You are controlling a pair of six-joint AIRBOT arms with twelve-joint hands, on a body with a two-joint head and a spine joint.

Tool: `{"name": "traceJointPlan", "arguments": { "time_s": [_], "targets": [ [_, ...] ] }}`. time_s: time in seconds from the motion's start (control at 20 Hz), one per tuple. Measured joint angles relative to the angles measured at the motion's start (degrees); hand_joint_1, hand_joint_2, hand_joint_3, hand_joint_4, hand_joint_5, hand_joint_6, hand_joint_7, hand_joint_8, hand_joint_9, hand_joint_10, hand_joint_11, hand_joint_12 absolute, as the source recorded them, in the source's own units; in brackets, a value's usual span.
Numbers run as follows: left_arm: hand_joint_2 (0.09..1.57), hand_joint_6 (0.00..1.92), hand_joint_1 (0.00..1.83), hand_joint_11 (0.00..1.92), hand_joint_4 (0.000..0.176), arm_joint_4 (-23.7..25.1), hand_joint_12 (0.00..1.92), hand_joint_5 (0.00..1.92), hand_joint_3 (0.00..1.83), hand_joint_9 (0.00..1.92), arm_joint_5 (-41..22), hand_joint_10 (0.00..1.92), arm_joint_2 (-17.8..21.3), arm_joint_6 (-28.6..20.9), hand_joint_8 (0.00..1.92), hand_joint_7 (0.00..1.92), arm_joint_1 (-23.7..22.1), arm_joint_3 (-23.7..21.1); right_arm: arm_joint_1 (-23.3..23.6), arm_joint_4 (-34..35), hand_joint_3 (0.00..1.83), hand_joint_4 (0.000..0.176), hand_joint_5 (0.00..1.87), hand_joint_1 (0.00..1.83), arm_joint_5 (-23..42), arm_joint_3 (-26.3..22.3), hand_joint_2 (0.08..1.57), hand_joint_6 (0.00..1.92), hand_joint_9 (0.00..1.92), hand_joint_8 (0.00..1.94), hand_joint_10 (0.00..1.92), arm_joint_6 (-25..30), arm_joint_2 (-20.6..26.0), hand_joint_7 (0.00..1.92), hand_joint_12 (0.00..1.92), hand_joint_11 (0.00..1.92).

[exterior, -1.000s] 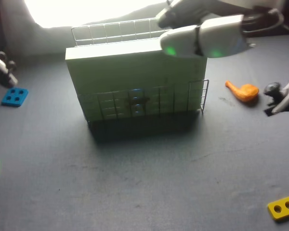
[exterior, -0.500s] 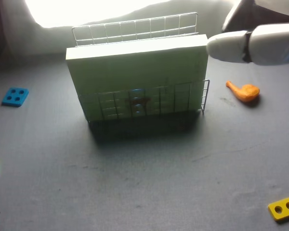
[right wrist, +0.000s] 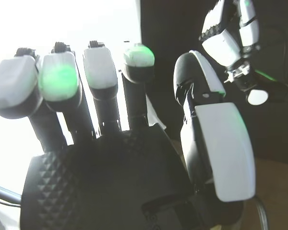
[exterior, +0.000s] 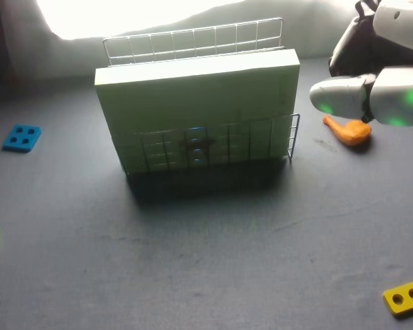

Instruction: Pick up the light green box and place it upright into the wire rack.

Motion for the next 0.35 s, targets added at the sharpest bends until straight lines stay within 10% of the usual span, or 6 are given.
{"name": "traceJointPlan", "arguments": {
  "time_s": [0.35],
  "targets": [
    [1.41,1.92,0.4,1.01,0.0,0.0,1.92,0.93,0.0,1.1,0.0,1.92,0.0,0.0,1.92,1.07,-0.7,0.0,-1.2,-6.1,0.0,0.0,1.12,0.08,1.3,0.0,1.34,1.92,1.23,1.94,1.92,5.0,-0.1,1.25,1.92,1.15]
  ]
}}
